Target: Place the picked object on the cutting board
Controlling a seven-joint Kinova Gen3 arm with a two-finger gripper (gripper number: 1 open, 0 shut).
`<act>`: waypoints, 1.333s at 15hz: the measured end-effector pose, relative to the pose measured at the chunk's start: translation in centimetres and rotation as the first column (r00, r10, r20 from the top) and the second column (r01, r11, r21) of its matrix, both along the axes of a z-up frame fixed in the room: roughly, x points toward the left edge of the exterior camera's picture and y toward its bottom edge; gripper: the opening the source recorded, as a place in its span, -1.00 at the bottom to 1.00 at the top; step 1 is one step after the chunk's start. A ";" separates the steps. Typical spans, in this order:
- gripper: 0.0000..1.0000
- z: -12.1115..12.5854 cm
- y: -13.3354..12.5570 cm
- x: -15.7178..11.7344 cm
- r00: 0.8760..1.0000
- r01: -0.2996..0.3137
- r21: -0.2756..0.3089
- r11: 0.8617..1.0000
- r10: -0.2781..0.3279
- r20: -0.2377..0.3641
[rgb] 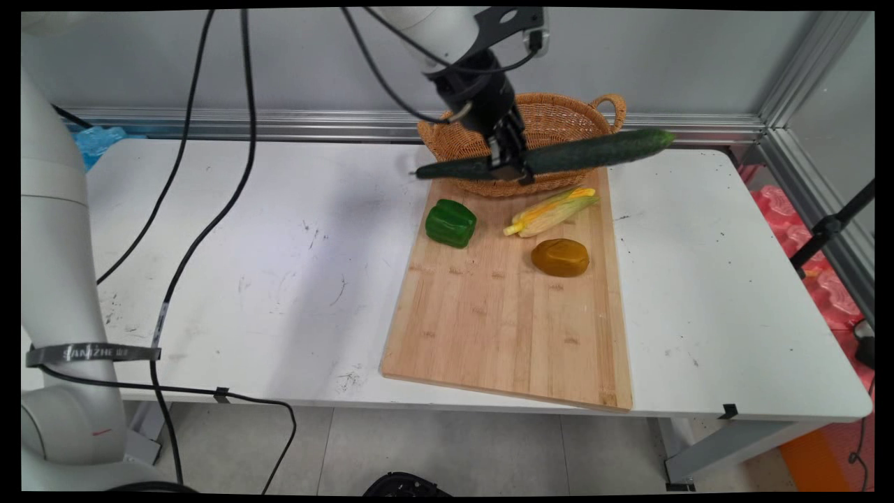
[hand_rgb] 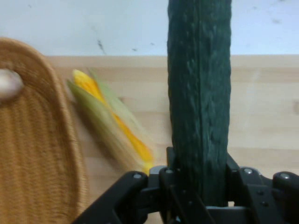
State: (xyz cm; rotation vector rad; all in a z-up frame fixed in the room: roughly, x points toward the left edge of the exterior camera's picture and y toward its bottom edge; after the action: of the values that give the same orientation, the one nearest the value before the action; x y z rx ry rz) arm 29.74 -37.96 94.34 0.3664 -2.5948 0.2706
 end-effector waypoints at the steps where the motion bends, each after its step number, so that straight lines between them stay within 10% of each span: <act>1: -1.00 -0.1 0.9 0.0 1.000 -0.010 0.015 1.000 0.010 0.001; 20: -1.00 -7.3 13.4 -4.5 0.971 -0.237 0.237 0.942 0.229 0.062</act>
State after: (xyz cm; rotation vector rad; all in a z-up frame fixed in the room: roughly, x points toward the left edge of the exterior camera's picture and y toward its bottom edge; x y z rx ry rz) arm 25.23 -24.56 87.01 0.7659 -2.6233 0.0377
